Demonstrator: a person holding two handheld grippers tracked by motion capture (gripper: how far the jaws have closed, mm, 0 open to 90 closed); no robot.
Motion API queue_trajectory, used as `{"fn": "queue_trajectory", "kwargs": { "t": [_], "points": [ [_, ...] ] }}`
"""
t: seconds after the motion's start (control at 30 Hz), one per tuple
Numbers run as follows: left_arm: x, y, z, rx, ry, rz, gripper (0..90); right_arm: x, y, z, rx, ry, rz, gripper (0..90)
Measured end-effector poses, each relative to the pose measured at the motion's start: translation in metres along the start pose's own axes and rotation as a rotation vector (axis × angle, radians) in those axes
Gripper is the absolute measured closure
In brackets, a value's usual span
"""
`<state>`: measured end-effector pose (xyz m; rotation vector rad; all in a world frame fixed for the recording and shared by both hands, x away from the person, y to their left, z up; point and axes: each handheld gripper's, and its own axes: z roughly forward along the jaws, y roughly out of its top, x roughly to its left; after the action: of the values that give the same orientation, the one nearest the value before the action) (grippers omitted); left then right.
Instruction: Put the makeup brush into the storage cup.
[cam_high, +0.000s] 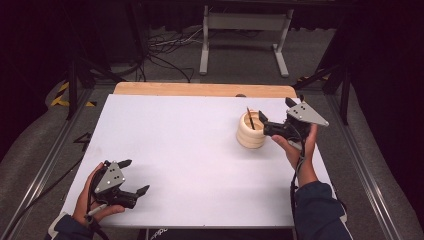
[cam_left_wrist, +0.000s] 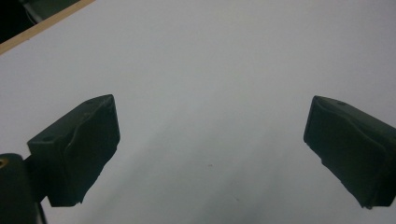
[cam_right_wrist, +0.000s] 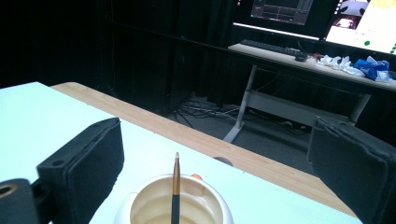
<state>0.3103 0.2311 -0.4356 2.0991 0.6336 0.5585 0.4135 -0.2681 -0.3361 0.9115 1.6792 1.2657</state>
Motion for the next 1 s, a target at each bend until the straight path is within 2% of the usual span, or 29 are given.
{"fn": "queue_trajectory", "kwargs": {
  "t": [0.27, 0.63, 1.0],
  "points": [
    [0.000, 0.000, 0.000, 0.000, 0.000, 0.001, 4.3, -0.001, -0.002, -0.007, 0.017, -0.001, -0.010, 4.9],
    [-0.001, 0.000, -0.001, -0.004, 0.003, 0.003, 4.3, 0.000, -0.009, -0.015, 0.020, -0.018, -0.039, 5.3],
    [0.000, 0.000, -0.001, 0.001, 0.004, 0.009, 4.4, 0.000, -0.013, -0.027, 0.011, -0.011, -0.049, 5.1]
  ]
}}
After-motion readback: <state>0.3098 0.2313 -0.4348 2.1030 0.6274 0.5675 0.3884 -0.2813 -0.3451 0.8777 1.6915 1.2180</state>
